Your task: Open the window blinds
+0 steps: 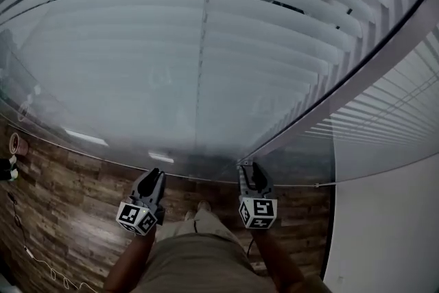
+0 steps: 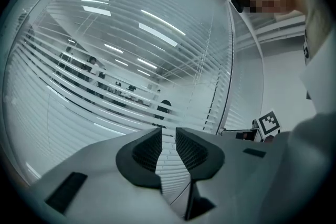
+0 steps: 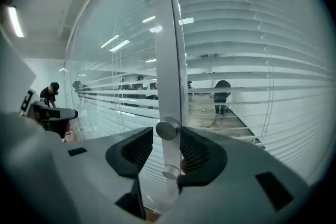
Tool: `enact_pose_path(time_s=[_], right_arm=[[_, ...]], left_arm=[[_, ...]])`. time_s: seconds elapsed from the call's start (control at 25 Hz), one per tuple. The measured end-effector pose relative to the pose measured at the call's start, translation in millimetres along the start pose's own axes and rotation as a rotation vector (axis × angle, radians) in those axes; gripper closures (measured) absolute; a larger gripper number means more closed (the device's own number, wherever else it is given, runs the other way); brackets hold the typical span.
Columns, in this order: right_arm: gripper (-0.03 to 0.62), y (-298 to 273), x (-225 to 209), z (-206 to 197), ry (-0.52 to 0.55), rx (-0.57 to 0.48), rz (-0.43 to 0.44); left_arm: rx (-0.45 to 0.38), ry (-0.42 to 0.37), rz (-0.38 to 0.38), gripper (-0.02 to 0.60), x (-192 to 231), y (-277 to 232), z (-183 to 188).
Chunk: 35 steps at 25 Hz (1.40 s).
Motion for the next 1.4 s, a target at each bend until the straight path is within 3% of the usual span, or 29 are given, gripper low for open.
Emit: enact_pose_path(time_s=[0.2, 0.48, 0.8, 1.08, 1.28, 1.36, 1.4], right_arm=[[0.459, -1, -6, 12, -0.098, -0.001, -0.026], [0.464, -2, -21, 3, -0.572, -0.010, 0.114], [0.465, -5, -34, -4, -0.925, -0.040, 0.263], [0.465, -10, -41, -12, -1.106, -0.038, 0.337], [0.465, -14, -42, -18, -1.351, -0.033, 0.421], [0.465, -15, -43, -17, -1.338, -0.034, 0.425], [0.465, -14, -43, -13, -1.265, -0.036, 0.411]], left_arm=[[0.001, 0.004, -0.009, 0.488, 0, -6, 0], [0.005, -0.004, -0.025, 0.488, -1, -4, 0], [-0.005, -0.005, -0.034, 0.488, -6, -6, -1], [-0.019, -0.004, -0.032, 0.488, -5, -10, 2], [-0.017, -0.002, -0.050, 0.488, -10, -13, 2], [-0.019, -0.002, -0.058, 0.488, -12, -12, 3], [-0.020, -0.003, -0.061, 0.488, -13, -11, 3]])
Point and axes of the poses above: the fingertips, and each gripper's own axes: y backward along the fingers, x to its left, z out of its top, the point moved 9 cm from there along y, backward along the fingers
